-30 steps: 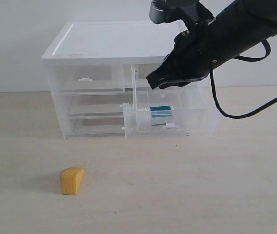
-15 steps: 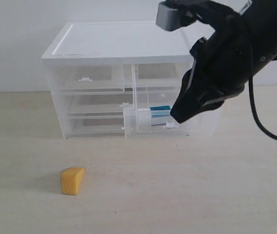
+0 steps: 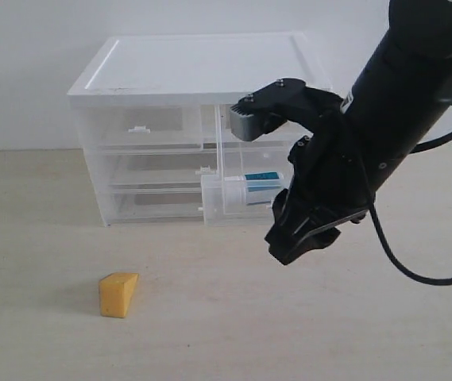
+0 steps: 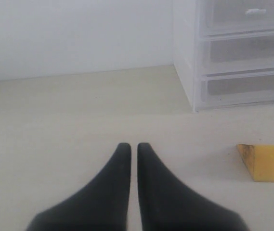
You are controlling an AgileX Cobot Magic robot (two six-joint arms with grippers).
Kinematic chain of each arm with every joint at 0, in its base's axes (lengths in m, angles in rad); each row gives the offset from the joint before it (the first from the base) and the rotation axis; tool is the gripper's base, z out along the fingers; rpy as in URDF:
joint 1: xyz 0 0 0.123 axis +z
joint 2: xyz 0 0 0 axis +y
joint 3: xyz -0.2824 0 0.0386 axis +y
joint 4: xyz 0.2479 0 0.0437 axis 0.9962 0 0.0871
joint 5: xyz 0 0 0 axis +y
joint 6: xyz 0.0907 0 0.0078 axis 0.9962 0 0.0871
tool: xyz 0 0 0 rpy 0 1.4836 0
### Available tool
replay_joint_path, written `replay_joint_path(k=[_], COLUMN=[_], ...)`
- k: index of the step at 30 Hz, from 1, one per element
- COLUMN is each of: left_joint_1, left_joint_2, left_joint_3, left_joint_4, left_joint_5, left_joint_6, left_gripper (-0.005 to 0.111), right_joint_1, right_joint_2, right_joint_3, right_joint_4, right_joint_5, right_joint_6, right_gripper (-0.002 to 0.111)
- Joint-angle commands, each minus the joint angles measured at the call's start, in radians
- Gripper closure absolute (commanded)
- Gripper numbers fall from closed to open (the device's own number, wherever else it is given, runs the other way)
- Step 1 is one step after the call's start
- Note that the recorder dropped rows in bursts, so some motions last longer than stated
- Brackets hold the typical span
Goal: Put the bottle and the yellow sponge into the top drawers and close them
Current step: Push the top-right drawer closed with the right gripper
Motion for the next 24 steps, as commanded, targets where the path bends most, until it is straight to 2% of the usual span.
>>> replay_joint_path(k=[1, 24], left_joint_1=[0.002, 0.002], left_joint_2=[-0.003, -0.003], left_joint_3=[0.003, 0.003], left_joint_4=[-0.005, -0.005], left_joint_5=[0.002, 0.002], left_joint_6=[-0.007, -0.007], left_gripper=[0.103, 0.103], right_joint_1=[0.001, -0.001], right_joint_2=[0.019, 0.075], right_joint_3=[0.001, 0.000], right_joint_4=[-0.009, -0.072], right_joint_5=[-0.106, -0.572], right_joint_6=[0.021, 0.048], right_gripper=[0.064, 0.064])
